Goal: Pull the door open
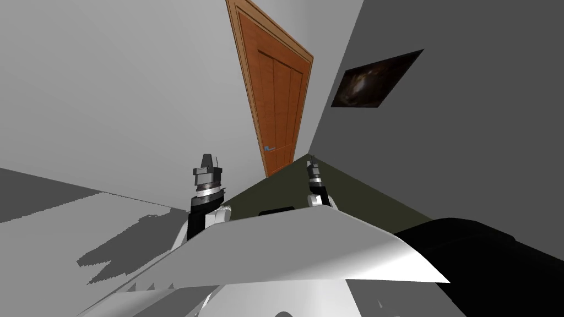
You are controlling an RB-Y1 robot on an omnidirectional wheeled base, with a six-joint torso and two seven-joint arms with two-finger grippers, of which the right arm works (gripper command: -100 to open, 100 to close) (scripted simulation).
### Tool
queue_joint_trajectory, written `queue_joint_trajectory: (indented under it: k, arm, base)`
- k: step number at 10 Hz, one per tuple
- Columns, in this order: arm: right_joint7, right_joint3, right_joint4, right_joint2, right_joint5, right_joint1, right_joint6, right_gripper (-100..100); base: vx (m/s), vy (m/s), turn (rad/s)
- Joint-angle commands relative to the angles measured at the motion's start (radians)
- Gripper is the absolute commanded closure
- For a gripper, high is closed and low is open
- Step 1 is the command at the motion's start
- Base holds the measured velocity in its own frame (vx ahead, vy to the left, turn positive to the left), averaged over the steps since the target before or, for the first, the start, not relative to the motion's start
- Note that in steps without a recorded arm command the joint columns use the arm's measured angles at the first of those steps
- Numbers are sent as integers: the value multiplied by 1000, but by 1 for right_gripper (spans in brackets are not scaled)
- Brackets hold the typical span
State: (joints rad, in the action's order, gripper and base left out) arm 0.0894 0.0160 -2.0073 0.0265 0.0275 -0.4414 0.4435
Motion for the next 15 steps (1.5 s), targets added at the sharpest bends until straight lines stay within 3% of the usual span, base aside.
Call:
queue_joint_trajectory:
  k: [1,2,5,6,9,10,12,13,15]
  arm:
    - [-8,-1,50,10,-8,22,14,-100]
    - [-8,-1,53,10,-8,22,14,-100]
    - [-23,-2,147,29,-23,63,43,-100]
    - [-23,-2,159,29,-23,63,43,-100]
    - [-38,-3,258,47,-39,108,75,-100]
    - [-38,-3,273,47,-39,108,75,-100]
    - [-49,-4,345,59,-51,140,97,-100]
    - [-49,-4,354,59,-51,140,97,-100]
    - [-60,-4,426,71,-63,172,120,-100]
  base:
    - [82,4,143]
    - [59,-4,41]
    - [84,-10,150]
    - [60,-13,74]
    - [71,-9,166]
    - [68,-12,51]
    - [73,-5,167]
    - [58,-19,59]
    - [59,-12,166]
